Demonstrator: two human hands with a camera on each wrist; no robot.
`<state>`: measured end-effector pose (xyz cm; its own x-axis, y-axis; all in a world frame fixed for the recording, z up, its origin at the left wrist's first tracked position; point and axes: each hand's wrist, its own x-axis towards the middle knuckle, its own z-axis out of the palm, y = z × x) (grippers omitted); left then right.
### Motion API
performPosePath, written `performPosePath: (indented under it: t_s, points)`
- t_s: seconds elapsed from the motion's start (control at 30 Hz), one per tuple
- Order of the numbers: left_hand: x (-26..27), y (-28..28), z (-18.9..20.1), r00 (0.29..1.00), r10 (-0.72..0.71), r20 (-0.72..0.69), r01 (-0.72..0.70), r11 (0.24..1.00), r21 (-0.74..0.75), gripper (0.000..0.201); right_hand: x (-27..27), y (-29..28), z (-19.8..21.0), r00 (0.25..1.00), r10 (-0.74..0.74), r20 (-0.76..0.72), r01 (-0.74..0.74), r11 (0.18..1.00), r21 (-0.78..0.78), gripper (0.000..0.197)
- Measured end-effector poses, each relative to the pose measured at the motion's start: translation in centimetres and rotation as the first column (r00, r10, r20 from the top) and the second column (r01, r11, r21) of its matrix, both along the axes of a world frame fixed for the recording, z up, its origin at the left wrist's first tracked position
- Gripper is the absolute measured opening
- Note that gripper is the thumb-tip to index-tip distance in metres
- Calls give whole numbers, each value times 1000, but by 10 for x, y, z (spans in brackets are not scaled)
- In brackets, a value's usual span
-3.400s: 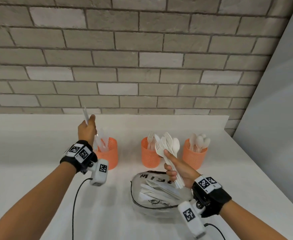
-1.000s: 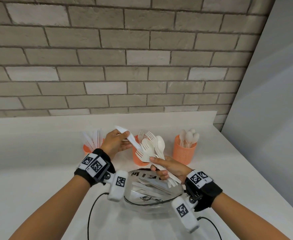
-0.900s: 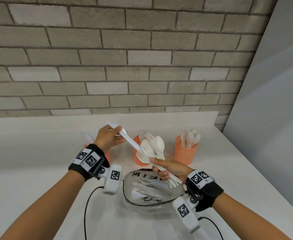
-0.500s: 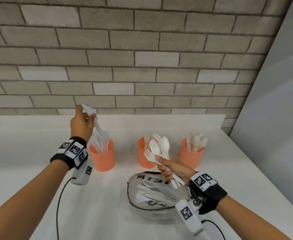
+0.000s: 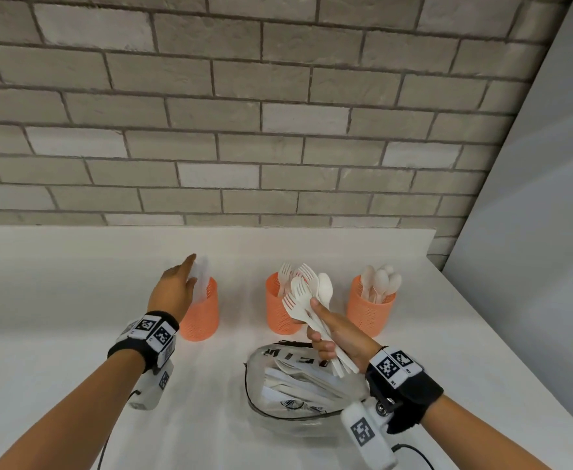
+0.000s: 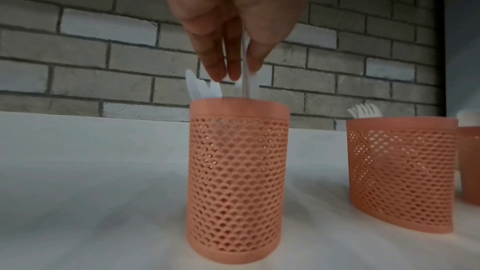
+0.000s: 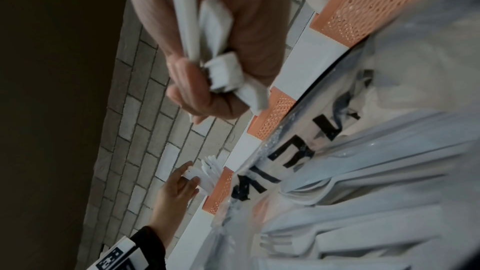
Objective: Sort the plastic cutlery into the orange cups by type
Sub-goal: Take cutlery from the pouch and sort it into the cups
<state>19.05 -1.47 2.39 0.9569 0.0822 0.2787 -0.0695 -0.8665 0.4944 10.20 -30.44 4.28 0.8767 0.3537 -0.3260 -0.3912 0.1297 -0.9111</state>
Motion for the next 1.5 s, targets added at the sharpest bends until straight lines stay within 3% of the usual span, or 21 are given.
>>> performPosePath:
  t_s: [0.17, 0.33, 0.4, 0.5, 0.63, 0.8, 0.93, 1.13, 1.4, 1.5]
  points:
    - [-1, -3, 6, 994, 10, 111, -22, 994, 106, 55, -3, -3, 1, 999, -28, 15, 28, 999, 32, 37]
    - [-26, -37, 32, 978, -41, 206, 77, 982, -170, 43, -2, 1, -1, 993, -96, 67, 94, 995, 27, 33]
    - [-44, -58, 39, 981, -102, 164, 152, 933, -327, 35, -2, 5, -2, 988, -133, 81, 131, 991, 30, 32]
    - [-71, -88, 43, 969, -247, -27, 199, 835, -514, 26, -2, 11, -4, 979, -172, 108, 172, 985, 8, 29]
    - [-93, -120, 34, 894, -360, -267, 100, 740, -665, 33, -5, 19, -5, 971, -185, 150, 189, 982, -15, 24]
    - [-95, -144, 26, 910, -317, -268, -3, 639, -769, 44, -11, 22, -8, 963, -150, 222, 177, 978, -109, 24]
    - [-90, -154, 25, 940, -238, -245, -59, 593, -803, 39, -15, 22, -11, 957, -131, 259, 185, 963, -196, 29]
    - [-85, -162, 22, 940, -264, -214, -8, 612, -791, 25, -20, 22, -10, 959, -113, 259, 168, 965, -200, 28]
    - [-78, -167, 14, 936, -273, -221, -37, 549, -835, 36, -21, 22, -7, 958, -182, 224, 209, 972, -105, 37]
    - [-81, -169, 16, 936, -258, -239, -68, 533, -844, 37, -20, 20, -5, 949, -189, 251, 229, 963, -140, 33]
